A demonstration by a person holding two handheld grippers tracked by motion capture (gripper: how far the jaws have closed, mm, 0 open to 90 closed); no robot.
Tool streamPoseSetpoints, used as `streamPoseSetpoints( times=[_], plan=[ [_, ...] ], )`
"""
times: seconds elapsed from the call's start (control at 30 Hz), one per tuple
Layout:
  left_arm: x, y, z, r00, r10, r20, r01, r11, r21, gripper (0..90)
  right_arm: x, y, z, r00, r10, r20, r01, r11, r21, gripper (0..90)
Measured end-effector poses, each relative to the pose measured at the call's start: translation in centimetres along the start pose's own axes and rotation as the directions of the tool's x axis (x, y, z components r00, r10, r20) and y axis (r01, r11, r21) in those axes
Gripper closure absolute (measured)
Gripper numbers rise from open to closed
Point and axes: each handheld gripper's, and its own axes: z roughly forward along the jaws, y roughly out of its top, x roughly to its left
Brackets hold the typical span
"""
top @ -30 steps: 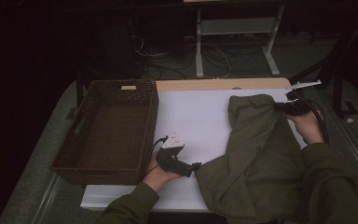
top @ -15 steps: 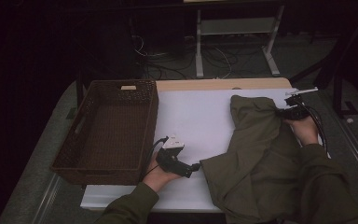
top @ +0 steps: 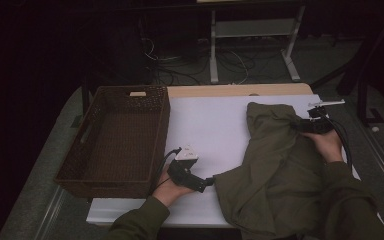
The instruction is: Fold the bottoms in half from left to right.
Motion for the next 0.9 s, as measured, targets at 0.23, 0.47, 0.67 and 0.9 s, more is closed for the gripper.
streamPoseSetpoints(
  times=[0.23, 0.47, 0.67, 0.9],
  plan=[
    [-0.4, -0.2, -0.7, 1.0000, 0.000, 0.004, 0.000, 0.9999, -0.013, 0.0, 1.2, 0.1, -2.0, 1.0000, -0.006, -0.005, 0.006, 1.000, -0.005, 40.5],
    [-1.1, -0.8, -1.4, 0.9999, 0.001, 0.016, -0.001, 0.9998, -0.020, 0.0, 3.0, -1.2, -4.1, 0.9983, -0.055, -0.021, 0.055, 0.998, 0.014, 39.0],
    [-1.6, -0.8, -1.0, 0.9996, 0.012, 0.025, -0.012, 0.9999, -0.011, 0.0, 4.1, -2.7, -5.3, 0.9967, -0.071, -0.041, 0.072, 0.997, 0.027, 39.0],
    [-1.6, -0.8, -0.8, 0.9992, 0.026, 0.030, -0.025, 0.9996, -0.013, 0.0, 4.7, -3.8, -5.7, 0.9969, -0.048, -0.061, 0.051, 0.998, 0.038, 39.1]
  ],
)
